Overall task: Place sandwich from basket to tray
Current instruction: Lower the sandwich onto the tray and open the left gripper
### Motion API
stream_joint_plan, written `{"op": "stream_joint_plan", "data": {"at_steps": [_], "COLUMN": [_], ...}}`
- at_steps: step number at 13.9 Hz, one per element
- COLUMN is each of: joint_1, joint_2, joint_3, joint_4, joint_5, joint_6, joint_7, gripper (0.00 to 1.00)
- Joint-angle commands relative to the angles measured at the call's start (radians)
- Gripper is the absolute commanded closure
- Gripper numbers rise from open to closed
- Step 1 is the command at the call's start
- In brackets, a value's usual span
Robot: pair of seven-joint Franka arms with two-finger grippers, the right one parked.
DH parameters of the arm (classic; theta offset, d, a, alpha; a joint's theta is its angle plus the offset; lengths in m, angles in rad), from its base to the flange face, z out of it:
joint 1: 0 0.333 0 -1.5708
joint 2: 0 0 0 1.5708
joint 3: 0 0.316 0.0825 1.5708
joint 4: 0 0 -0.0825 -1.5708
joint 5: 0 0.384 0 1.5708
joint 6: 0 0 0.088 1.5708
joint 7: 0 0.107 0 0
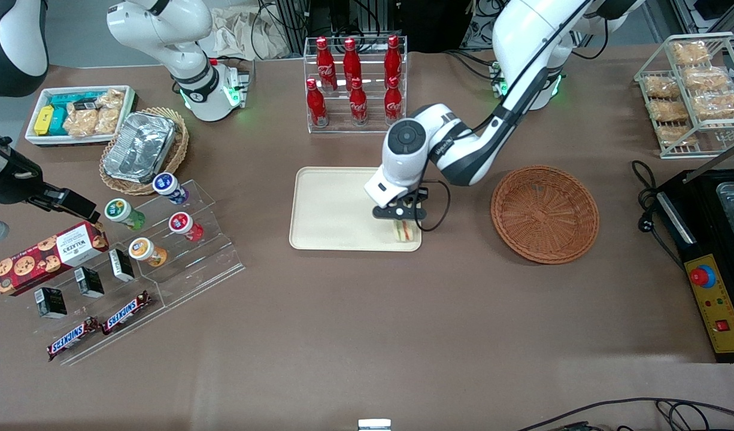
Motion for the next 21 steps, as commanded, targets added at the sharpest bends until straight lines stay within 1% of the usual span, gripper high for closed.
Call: {"op": "stream_joint_plan", "data": {"at_steps": [1,4,5,6,7,8,10,11,14,15,17,21], "joint_1": [-0.015,-0.016,-0.016,-0.016,-0.016,-0.016,-0.015,-0.012,-0.001,0.008,0.037,0.134], "joint_2": [0.014,0.021,0.021,0.021,0.020,0.018,0.003,-0.020,-0.077,-0.087,-0.107,-0.222], "joint_3": [0.012,0.011,0.011,0.009,0.009,0.009,0.008,0.006,0.004,0.006,0.009,0.017], "joint_4": [-0.003,-0.005,-0.009,-0.011,-0.011,-0.011,-0.003,0.009,0.154,0.204,0.268,0.281], "joint_5": [0.053,0.055,0.055,0.055,0.055,0.055,0.052,0.041,0.038,0.039,0.045,0.061], "joint_6": [0.017,0.017,0.017,0.017,0.017,0.015,-0.003,-0.064,-0.398,-0.463,-0.526,-0.542], "joint_7": [-0.012,-0.014,-0.016,-0.016,-0.014,-0.012,-0.020,-0.023,-0.071,-0.065,-0.062,-0.058], "gripper": [0.70,0.69,0.60,0.46,0.16,0.01,0.01,0.01,0.01,0.01,0.01,0.01]}}
